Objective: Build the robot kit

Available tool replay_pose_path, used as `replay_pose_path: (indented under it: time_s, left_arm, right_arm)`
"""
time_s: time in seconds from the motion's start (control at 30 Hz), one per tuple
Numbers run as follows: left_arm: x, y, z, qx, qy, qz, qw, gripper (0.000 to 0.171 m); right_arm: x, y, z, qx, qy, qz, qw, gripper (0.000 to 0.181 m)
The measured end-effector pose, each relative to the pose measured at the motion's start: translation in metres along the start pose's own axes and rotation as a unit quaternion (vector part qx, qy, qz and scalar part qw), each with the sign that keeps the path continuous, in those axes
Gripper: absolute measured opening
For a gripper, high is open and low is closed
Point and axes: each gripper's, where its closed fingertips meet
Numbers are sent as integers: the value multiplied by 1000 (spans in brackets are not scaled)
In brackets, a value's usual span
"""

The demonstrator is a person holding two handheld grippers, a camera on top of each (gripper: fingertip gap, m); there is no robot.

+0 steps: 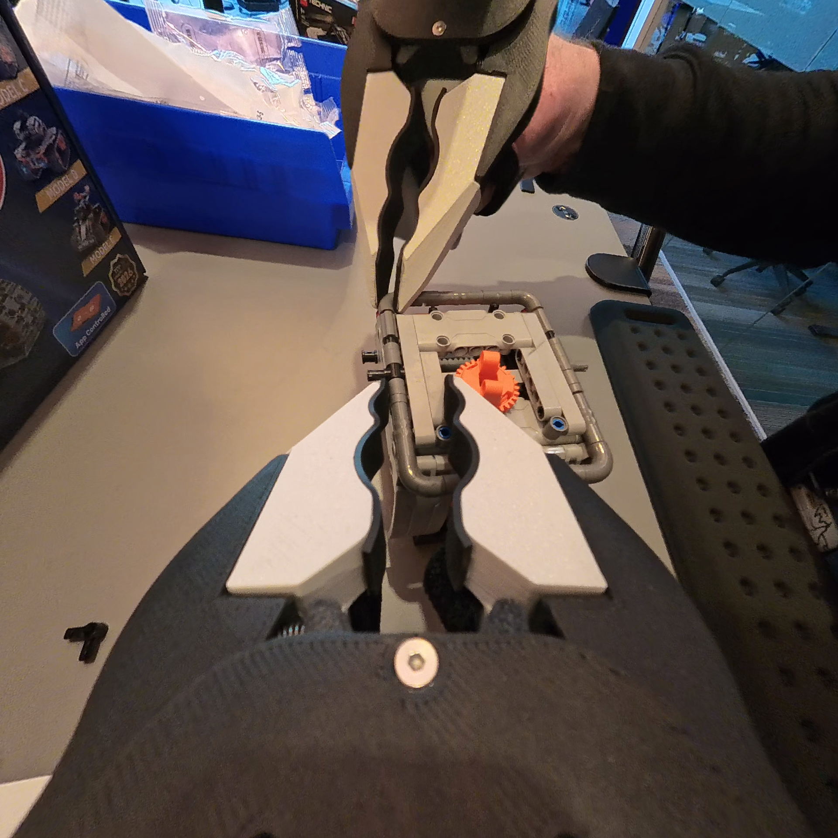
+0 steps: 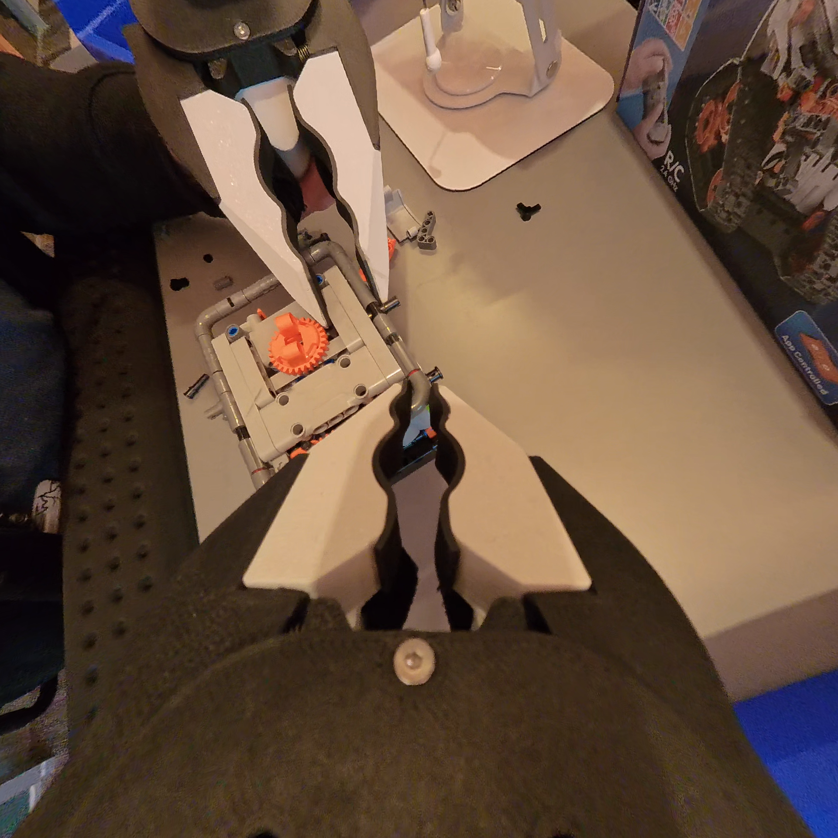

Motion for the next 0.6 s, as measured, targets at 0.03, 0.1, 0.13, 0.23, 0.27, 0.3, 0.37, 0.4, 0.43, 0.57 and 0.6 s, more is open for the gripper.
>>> replay_pose_path:
  time_s: [0.03,0.1,0.13,0.23,0.27,0.3,0.37,0.4,0.43,0.57,0.6]
  left_arm:
    - [0,0,0,0,0,0,1000,22]
    - [0,0,0,4,-1,1,1000,22]
    - [0,0,0,3,-2,0,1000,22]
    - [-1,0,0,2,-2,0,1000,21]
    - [0,0,0,2,-4,0,1000,21]
    - [0,-1,-1,3,-5,0,1000,21]
    - [0,0,-1,3,-5,0,1000,21]
    - [-1,-1,0,3,-4,0,1000,21]
    - [-1,-1,0,3,-5,0,1000,21]
    - [0,0,-2,-1,-13,-5,1000,21]
    - [0,0,-1,0,-10,-5,1000,21]
  right_arm:
    - [0,0,0,3,6,-1,1000,5]
    - [-1,0,0,11,15,-3,1000,5]
    - [-1,0,0,16,18,-4,1000,5]
    - [-1,0,0,34,18,-14,999,4]
    - [-1,0,0,36,17,-16,999,4]
    - [-1,-1,1,39,16,-17,999,4]
    - [-1,-1,0,43,16,-22,999,4]
    - [-2,-1,0,42,14,-21,999,4]
    - [-3,-2,0,41,15,-20,999,4]
    - [-4,-3,1,31,19,-19,999,4]
    - [-4,-2,1,26,18,-14,999,5]
Point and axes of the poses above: each gripper's, where its closed fingertips meet, x back along the fingers, y out of its underside, z = x × y across the jaws, and after that the axes turned 5 degrees about x, right-handed
